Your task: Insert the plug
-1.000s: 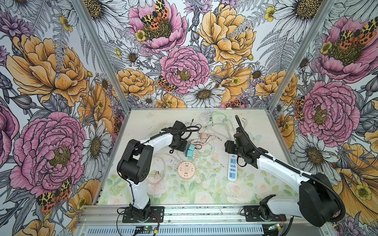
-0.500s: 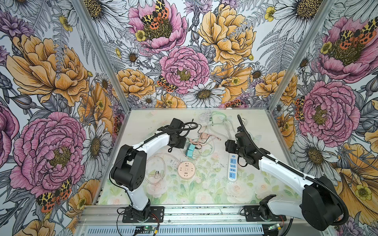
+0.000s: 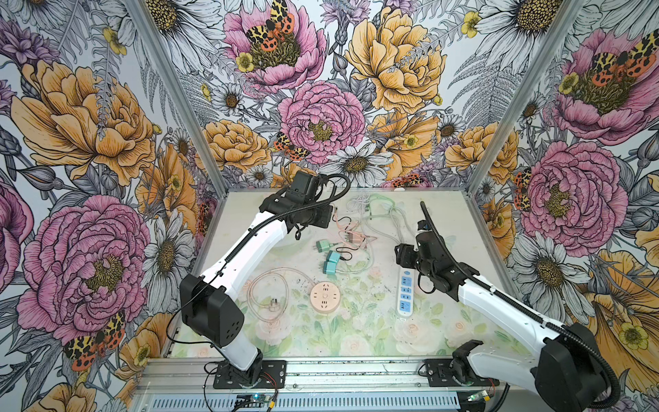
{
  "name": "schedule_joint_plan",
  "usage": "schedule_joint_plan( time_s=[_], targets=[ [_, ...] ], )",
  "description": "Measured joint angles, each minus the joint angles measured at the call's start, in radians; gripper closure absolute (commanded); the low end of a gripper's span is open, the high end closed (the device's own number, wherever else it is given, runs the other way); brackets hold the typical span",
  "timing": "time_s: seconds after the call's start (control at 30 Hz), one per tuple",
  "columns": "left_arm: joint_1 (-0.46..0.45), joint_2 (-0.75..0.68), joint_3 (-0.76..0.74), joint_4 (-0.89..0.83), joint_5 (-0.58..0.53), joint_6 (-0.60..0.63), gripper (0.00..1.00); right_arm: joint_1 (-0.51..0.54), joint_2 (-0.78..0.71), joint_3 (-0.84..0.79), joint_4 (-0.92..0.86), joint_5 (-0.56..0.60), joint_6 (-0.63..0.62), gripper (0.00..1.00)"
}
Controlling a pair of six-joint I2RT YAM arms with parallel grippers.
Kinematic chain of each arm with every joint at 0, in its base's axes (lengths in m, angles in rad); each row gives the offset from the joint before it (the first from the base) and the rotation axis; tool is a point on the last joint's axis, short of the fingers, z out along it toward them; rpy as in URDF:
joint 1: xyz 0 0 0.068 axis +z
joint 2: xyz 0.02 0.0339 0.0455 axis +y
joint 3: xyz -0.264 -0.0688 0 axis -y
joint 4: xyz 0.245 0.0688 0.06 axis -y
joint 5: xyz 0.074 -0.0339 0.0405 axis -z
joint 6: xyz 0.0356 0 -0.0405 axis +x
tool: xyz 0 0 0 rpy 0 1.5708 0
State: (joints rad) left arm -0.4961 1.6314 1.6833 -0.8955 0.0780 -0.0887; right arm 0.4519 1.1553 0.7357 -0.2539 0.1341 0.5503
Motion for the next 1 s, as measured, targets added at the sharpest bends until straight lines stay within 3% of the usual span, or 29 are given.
schedule_joint_plan(
  time_s=[0.23,0.73,1.0],
  targets=[
    [-0.092,0.112,0.267,-0.055,0.002,-0.001,0.98,-0.002,-0.129,-0.016,-0.002,0.035,-0.036,0.31],
    [-0.31,0.598,0.755,-0.134,0.01,0.006,0.99,-0.101,-0.315,0.048,-0.239,0.242,-0.035,0.31],
    [-0.343,0.842,1.015,-0.126,-0.022,-0.042,0.89,-0.138,-0.334,0.053,-0.292,0.249,-0.024,0.31]
  ],
)
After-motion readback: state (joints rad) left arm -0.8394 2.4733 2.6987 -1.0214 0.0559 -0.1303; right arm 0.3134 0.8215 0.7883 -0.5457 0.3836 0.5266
